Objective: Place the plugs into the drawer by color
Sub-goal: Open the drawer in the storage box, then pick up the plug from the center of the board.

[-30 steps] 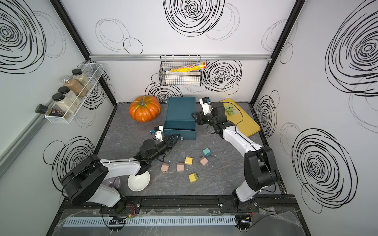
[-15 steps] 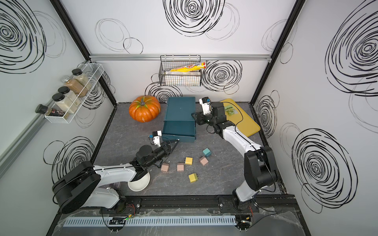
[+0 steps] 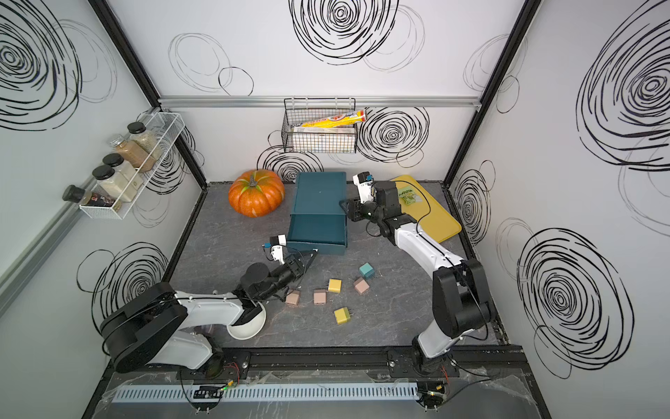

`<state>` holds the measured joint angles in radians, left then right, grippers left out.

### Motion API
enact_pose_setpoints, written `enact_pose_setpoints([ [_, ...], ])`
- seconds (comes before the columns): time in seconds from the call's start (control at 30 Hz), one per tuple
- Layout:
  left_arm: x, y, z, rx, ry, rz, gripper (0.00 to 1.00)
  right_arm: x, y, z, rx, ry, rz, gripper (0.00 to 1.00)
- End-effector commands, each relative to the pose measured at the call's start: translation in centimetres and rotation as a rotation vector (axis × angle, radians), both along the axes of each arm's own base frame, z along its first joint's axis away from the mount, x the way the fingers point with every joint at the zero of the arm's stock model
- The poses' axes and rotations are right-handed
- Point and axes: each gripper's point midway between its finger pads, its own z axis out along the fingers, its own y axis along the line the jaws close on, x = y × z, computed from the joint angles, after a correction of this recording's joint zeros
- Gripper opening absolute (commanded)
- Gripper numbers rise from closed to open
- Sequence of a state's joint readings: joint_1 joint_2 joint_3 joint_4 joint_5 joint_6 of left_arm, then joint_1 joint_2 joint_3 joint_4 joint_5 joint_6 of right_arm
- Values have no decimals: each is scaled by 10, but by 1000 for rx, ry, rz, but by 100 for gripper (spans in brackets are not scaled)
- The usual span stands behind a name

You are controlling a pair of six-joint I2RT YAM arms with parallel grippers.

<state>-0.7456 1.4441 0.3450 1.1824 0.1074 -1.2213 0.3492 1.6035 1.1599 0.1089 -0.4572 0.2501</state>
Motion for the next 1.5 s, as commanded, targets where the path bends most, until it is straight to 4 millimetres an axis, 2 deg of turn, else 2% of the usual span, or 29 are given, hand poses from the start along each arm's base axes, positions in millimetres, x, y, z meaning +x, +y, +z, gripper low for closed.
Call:
enact_pose_setpoints([
  [0.0, -22, -15, -13, 16, 37, -104, 1, -10, -4, -74, -114, 190, -3, 38],
  [0.1, -20, -12, -15, 53, 39, -75, 5, -10, -5, -75, -113, 194, -4, 37],
  [0.2, -20, -6, -18, 70, 42, -54, 13, -10, -5, -74, -111, 192, -4, 37],
  [0.3, -20, -6, -24, 112, 48, -47, 9, -10, -5, -74, -111, 194, -4, 37],
  [0.4, -21, -5, -27, 107, 49, -45, 19, -11, -5, -75, -110, 195, -2, 37],
  [0.47, -19, -7, -26, 120, 45, -46, 35, -10, -6, -74, -110, 194, -5, 37],
  [0.63, -18, -2, -21, 141, 25, -21, 47, -11, -5, -71, -103, 188, -3, 38],
  [0.77, -21, 5, -15, 159, 6, -4, 51, -13, -2, -61, -79, 173, 10, 38],
  [0.83, -22, 9, -11, 185, -3, 6, 58, -14, -1, -55, -62, 163, 15, 40],
  [1.0, -27, 28, -2, 255, -16, 47, 76, -12, 4, -38, -30, 141, 29, 52],
  [1.1, -27, 43, 4, 328, -21, 70, 86, -12, 3, -19, -25, 110, 23, 55],
  [1.27, -24, 72, 10, 448, -39, 98, 87, -25, -10, 11, -17, 30, -17, 55],
  [1.33, -20, 86, 14, 490, -56, 119, 87, -35, -16, 16, -10, 16, -30, 54],
  [1.47, -9, 112, 21, 570, -105, 156, 83, -57, -30, 6, -49, 57, -59, 51],
])
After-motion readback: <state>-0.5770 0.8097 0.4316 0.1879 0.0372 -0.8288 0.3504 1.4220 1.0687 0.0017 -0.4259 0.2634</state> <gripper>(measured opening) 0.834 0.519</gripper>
